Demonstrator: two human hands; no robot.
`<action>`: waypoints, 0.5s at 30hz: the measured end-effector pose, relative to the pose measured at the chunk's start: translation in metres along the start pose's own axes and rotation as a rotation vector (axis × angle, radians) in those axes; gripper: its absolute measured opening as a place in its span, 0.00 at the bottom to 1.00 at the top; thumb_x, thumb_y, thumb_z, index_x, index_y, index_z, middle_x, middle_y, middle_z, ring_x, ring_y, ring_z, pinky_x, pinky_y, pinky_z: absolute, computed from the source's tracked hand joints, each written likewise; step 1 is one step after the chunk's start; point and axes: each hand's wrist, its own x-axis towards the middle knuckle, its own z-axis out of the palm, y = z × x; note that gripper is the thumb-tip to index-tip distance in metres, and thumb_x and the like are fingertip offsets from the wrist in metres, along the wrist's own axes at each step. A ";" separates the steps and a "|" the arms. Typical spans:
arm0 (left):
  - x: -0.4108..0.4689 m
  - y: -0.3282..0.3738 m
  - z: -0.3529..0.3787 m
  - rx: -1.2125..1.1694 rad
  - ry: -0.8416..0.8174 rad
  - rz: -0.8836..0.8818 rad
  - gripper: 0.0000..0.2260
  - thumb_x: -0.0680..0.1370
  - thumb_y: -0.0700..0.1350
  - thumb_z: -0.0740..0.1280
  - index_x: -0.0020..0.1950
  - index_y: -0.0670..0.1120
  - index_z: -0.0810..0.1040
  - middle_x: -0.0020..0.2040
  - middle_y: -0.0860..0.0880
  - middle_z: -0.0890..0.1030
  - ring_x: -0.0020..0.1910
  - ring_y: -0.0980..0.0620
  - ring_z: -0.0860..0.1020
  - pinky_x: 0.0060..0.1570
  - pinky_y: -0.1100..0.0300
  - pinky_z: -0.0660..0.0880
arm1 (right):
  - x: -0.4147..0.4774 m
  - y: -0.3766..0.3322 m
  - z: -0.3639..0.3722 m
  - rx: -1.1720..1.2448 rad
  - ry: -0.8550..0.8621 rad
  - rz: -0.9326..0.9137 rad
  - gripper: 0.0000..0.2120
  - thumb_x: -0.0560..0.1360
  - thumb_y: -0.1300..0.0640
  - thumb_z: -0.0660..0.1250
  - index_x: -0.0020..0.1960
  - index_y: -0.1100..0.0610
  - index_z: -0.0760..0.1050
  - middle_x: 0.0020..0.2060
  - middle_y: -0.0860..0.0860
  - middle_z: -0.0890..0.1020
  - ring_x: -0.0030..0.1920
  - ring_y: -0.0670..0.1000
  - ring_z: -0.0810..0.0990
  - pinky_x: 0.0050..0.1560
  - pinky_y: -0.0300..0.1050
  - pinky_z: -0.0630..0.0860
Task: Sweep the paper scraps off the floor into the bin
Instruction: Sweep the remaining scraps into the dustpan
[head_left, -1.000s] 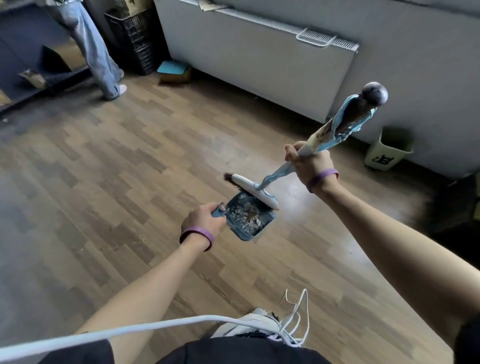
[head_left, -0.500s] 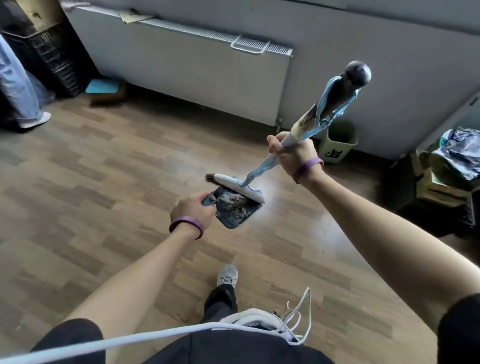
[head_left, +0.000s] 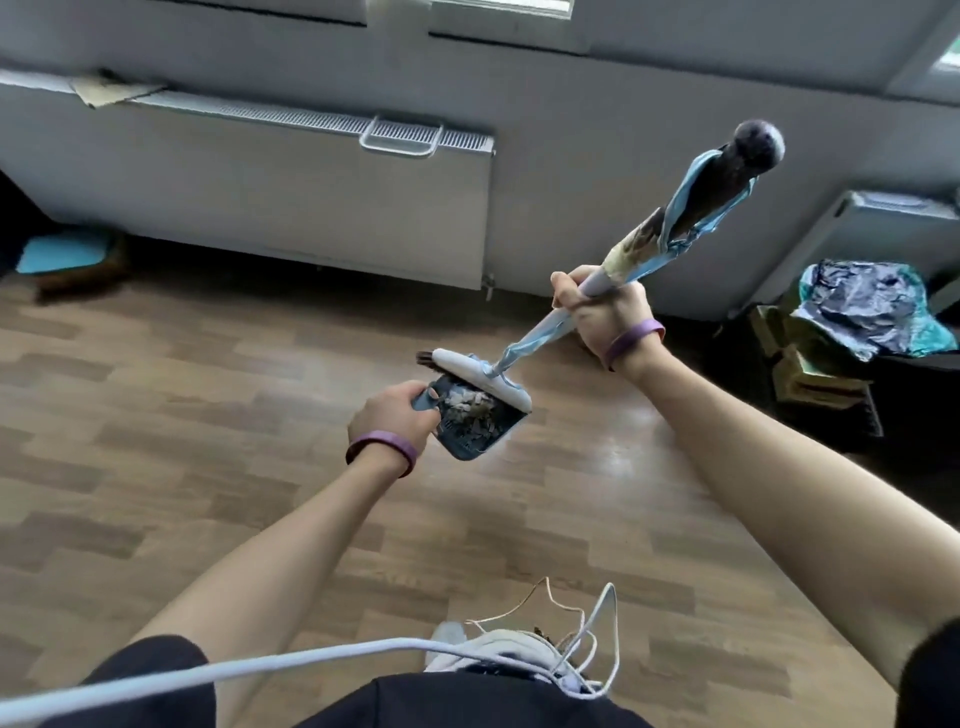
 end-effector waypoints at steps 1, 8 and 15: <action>0.013 0.010 0.002 0.003 -0.006 0.016 0.08 0.72 0.51 0.65 0.50 0.55 0.79 0.45 0.50 0.82 0.46 0.44 0.78 0.44 0.56 0.76 | 0.012 0.003 -0.004 0.010 0.011 0.016 0.16 0.76 0.47 0.65 0.31 0.52 0.74 0.28 0.46 0.78 0.30 0.47 0.76 0.39 0.43 0.77; 0.108 0.088 0.028 0.061 -0.023 0.130 0.10 0.73 0.51 0.65 0.53 0.55 0.79 0.49 0.51 0.83 0.51 0.44 0.78 0.45 0.57 0.74 | 0.103 0.038 -0.039 0.024 0.097 0.071 0.17 0.75 0.46 0.65 0.30 0.52 0.75 0.28 0.46 0.79 0.35 0.49 0.78 0.48 0.50 0.79; 0.210 0.195 0.073 0.079 -0.053 0.177 0.09 0.72 0.53 0.65 0.50 0.55 0.79 0.47 0.51 0.82 0.49 0.46 0.79 0.40 0.60 0.70 | 0.234 0.092 -0.102 -0.006 0.176 0.115 0.17 0.75 0.46 0.65 0.32 0.54 0.75 0.27 0.45 0.77 0.33 0.48 0.76 0.47 0.47 0.77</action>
